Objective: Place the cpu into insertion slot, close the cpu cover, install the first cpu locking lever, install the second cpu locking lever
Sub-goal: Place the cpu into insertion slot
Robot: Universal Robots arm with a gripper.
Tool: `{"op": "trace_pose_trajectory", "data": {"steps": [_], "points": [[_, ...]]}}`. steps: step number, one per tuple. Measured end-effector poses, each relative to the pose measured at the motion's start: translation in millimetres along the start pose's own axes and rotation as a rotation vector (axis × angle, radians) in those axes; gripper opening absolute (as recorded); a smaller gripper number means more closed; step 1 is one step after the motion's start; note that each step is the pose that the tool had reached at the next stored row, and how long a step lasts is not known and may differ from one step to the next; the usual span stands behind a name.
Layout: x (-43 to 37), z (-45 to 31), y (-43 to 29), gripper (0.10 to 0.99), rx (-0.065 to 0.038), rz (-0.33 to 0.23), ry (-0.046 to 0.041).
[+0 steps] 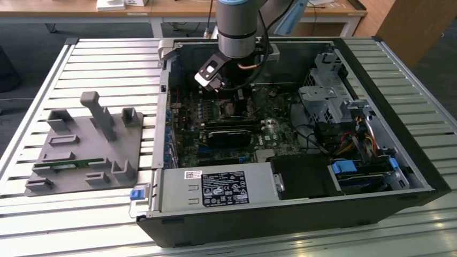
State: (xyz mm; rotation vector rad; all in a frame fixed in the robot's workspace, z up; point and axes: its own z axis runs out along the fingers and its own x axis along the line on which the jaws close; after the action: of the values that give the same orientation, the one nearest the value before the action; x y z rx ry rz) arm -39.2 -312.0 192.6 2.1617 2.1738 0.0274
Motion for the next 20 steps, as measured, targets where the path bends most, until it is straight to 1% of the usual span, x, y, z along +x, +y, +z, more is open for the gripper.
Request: {"op": "trace_pose_trajectory", "data": {"steps": [5,10,15,20], "points": [[0.0,-0.9,0.1,0.541,0.0,0.001,0.0003],[0.0,-1.0,0.1,0.541,0.001,0.018,-0.0012],[-0.1,0.3,-0.1,0.541,0.001,0.019,0.0027],[0.1,0.7,0.0,0.541,0.001,0.019,0.0037]]}}
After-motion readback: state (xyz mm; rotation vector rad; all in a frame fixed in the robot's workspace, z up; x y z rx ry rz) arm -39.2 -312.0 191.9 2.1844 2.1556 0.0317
